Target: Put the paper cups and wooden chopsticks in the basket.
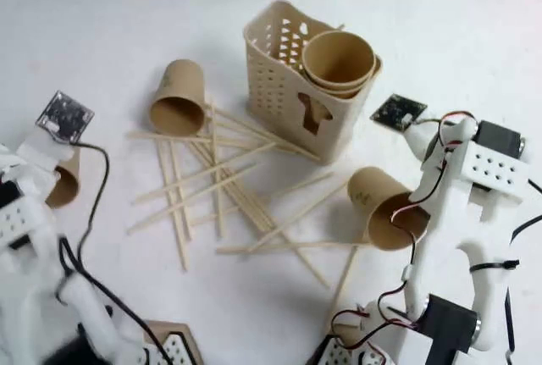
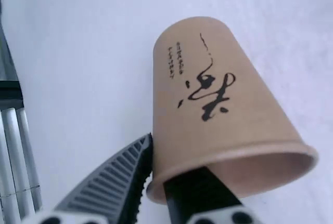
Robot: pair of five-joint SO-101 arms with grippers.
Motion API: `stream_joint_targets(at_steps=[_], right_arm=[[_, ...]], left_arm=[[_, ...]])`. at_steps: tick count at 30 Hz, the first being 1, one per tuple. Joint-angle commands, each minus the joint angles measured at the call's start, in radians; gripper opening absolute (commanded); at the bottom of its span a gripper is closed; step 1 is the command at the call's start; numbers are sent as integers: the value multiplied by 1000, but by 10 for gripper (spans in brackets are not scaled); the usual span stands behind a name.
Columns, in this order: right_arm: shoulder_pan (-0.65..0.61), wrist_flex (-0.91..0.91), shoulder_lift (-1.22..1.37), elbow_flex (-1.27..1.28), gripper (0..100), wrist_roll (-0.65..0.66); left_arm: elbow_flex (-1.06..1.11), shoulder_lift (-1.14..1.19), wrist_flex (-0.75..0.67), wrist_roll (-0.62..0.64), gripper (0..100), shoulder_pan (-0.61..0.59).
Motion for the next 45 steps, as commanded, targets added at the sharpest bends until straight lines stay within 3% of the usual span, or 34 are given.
stream_joint_targets(at_steps=[1,7,14,18,27,38,45], right_arm=[[4,27,-41,-78,20,-78],[10,33,-41,-127,19,-201],[10,153,-42,-344,19,-364],[10,153,-67,-462,19,-491],[-1,153,-196,-677,19,-647],[-318,122,-176,-856,19,-830],[-381,125,-2,-944,19,-931]], left_arm=[[-5,-239,117,71,21,61],[-58,-503,284,176,21,160],[-247,-503,443,264,21,200],[-250,-484,471,272,21,208],[-250,-490,465,315,21,208],[-252,-490,462,315,22,208],[-252,-490,462,315,22,208]])
